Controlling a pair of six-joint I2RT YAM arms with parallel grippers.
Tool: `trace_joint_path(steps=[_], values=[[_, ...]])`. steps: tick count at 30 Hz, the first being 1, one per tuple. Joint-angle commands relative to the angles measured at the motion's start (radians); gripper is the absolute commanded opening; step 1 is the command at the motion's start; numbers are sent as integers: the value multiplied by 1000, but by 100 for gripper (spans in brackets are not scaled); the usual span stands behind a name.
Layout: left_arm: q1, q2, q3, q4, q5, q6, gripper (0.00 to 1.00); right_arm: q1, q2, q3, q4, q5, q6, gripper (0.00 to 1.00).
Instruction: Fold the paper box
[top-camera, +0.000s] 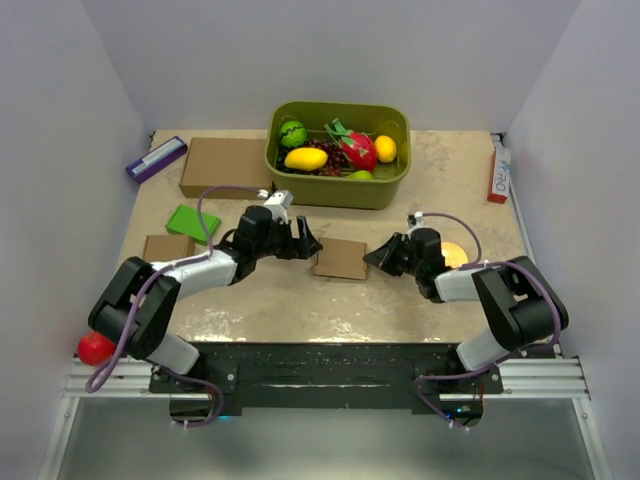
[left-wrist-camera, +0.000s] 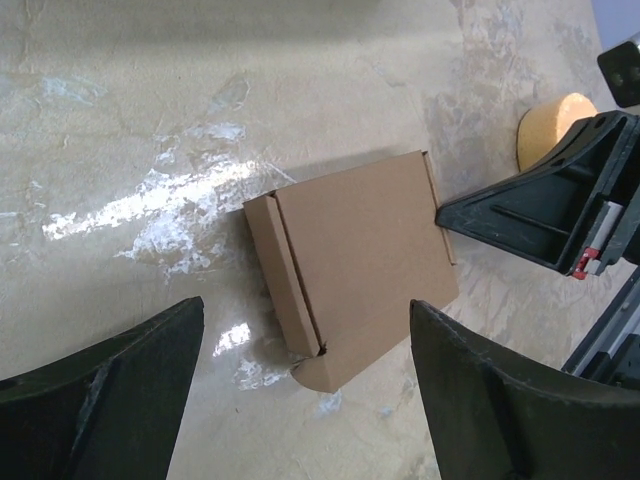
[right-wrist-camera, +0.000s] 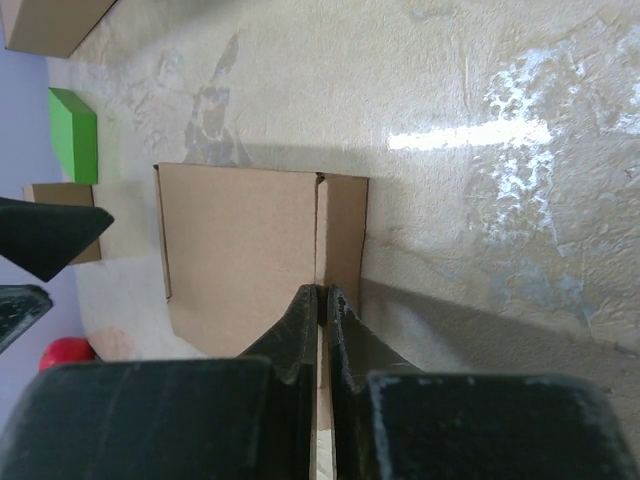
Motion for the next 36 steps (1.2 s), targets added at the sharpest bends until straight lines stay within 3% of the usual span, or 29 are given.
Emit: trace_joint_path(steps=[1, 13, 22, 25, 29, 33, 34, 36], values=[[8, 51, -4, 72, 37, -34, 87, -33, 38, -47, -89, 24, -34, 0], [8, 172, 23, 174, 118, -94, 85, -64, 58, -70, -79, 18, -57, 0], [-15, 288, 52, 341, 243, -212, 75, -62, 50, -61, -97, 18, -90, 0], [-24, 315, 77, 387, 273, -249, 63, -64, 30, -56, -117, 18, -103, 0], [-29, 331, 102, 394, 295, -275, 41, -64, -8, -15, -177, 24, -159, 1], [-28, 331, 111, 358, 296, -279, 26, -62, -81, 18, -237, 23, -216, 22], [-29, 325, 111, 342, 296, -287, 21, -61, -111, 19, -249, 27, -225, 40], [-26, 309, 108, 324, 292, -293, 17, -54, -199, 12, -257, 41, -254, 54]])
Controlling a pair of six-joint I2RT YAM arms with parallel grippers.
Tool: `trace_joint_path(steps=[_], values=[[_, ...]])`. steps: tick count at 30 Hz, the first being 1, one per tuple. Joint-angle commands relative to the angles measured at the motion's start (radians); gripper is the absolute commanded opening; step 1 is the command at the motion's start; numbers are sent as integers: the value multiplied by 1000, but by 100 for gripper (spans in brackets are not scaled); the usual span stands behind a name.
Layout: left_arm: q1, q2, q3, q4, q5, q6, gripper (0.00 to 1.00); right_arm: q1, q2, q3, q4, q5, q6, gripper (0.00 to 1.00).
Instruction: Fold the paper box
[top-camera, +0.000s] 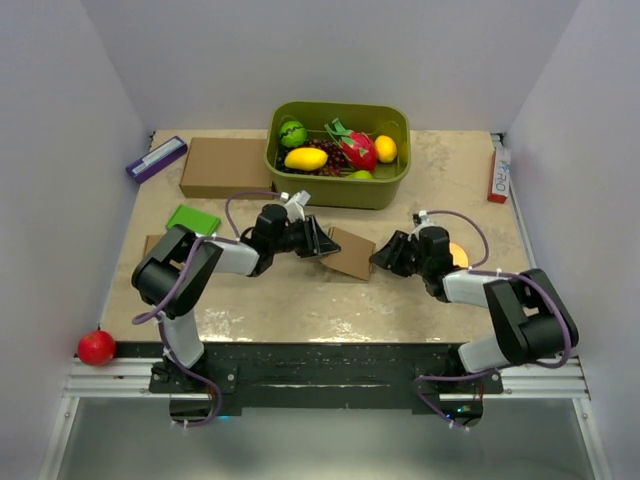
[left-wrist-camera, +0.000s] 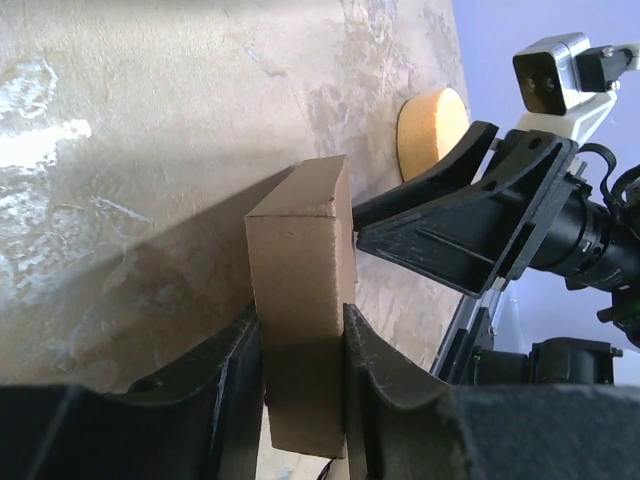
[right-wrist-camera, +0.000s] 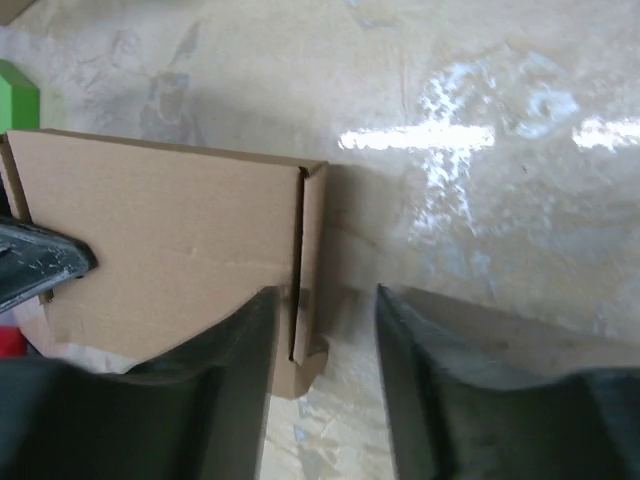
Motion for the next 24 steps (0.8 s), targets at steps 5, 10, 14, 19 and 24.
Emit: trace_joint_path(steps=[5, 10, 14, 19, 24], values=[[5, -54, 14, -84, 42, -52, 12, 76, -329, -10, -167, 157, -218, 68], [39, -77, 14, -164, 123, -66, 13, 392, -500, 42, -240, 402, -360, 85], [103, -77, -46, -119, 223, -141, 13, 571, -444, 112, -286, 543, -456, 93], [157, -120, -104, -118, 289, -190, 13, 826, -263, 232, -351, 848, -512, 93], [204, -166, -146, -128, 317, -227, 12, 981, -71, 321, -369, 1032, -526, 93]])
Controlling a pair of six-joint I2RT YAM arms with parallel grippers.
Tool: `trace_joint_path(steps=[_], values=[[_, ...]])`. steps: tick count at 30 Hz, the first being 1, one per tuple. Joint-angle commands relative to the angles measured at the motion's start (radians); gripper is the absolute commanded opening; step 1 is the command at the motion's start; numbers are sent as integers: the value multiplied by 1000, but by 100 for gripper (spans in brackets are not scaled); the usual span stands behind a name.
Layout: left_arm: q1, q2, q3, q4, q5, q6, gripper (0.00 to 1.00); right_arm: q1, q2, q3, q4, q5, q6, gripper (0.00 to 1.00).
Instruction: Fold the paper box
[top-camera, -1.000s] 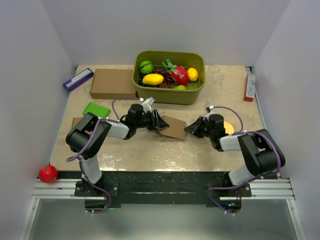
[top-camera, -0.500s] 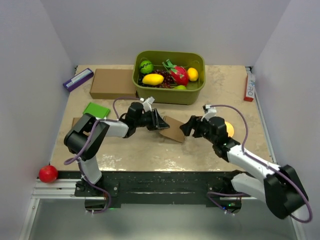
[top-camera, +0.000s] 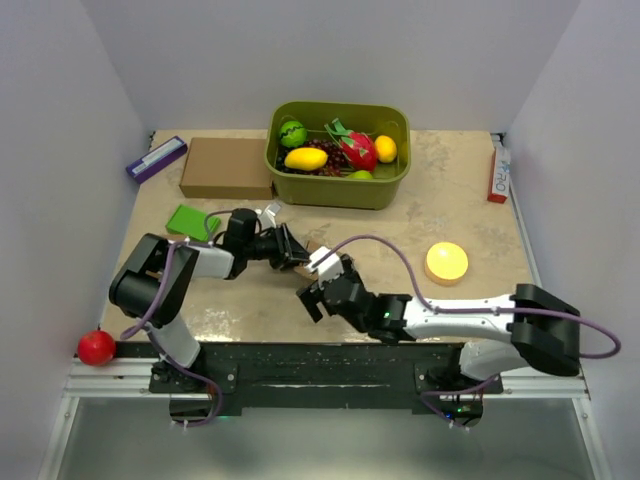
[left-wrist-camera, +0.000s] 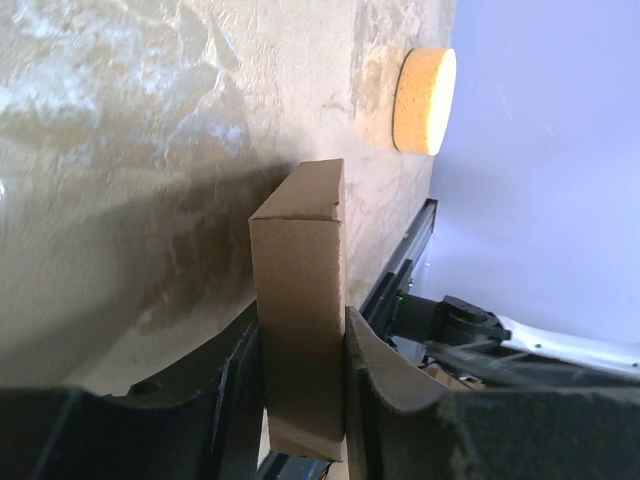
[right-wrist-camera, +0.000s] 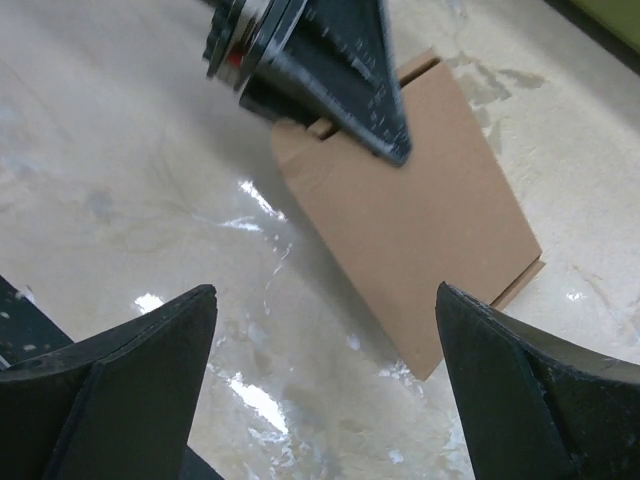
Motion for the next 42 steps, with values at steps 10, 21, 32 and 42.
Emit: trace_joint_path(steps=[10, 21, 32, 42], values=[[65, -135, -114, 61, 158, -157, 12, 86, 386, 277, -141, 514, -20, 89], [78, -206, -144, 23, 178, -132, 30, 86, 429, 277, -127, 533, -128, 41], [155, -285, -6, -250, 77, 203, 79, 43, 257, 326, -364, 253, -191, 13], [256, -491, 108, -597, -294, 639, 80, -192, 154, 479, -702, -251, -352, 16]])
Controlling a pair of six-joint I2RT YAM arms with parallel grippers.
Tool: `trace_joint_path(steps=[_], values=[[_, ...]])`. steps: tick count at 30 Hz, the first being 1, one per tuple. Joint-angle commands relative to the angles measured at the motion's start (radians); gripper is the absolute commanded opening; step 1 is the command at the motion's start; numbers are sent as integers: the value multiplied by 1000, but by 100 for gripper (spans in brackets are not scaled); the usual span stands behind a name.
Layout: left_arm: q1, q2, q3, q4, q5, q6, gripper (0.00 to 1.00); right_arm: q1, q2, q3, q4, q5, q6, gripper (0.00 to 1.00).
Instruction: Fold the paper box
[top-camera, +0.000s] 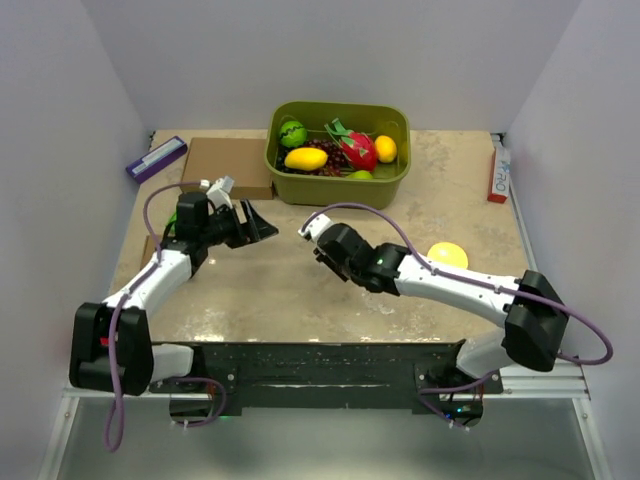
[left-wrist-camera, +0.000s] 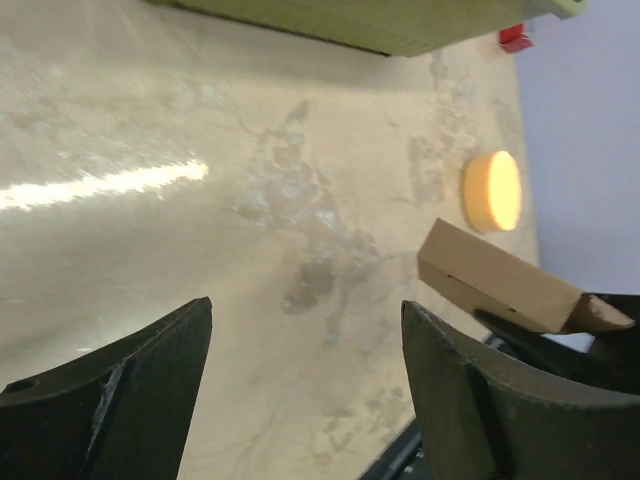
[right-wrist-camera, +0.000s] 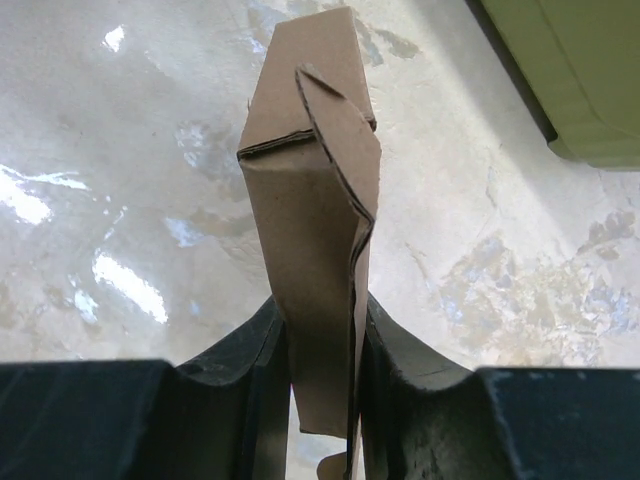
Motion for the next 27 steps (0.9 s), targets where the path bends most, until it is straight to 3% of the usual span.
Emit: trace_joint_path(steps=[1, 8, 15, 18, 21, 22, 25, 27], values=[[0, -82, 81, -168, -184, 256, 80, -48, 12, 121, -191, -226, -99, 16], [0, -125, 81, -179, -151, 292, 80, -96, 156, 239, -366, -418, -141, 14], [0, -131, 86, -192, -121, 307, 80, -97, 306, 346, -458, -437, -173, 18], [0, -131, 86, -203, -117, 316, 80, -97, 326, 374, -460, -400, -177, 25], [0, -137, 83, -209, -111, 329, 80, -97, 317, 381, -446, -343, -168, 44], [-2, -143, 80, -208, -103, 332, 80, -101, 297, 380, -443, -332, -164, 56], [-17, -148, 75, -202, -97, 341, 80, -101, 250, 363, -411, -309, -142, 78], [-52, -146, 81, -200, -98, 353, 80, -105, 225, 354, -388, -308, -113, 81]])
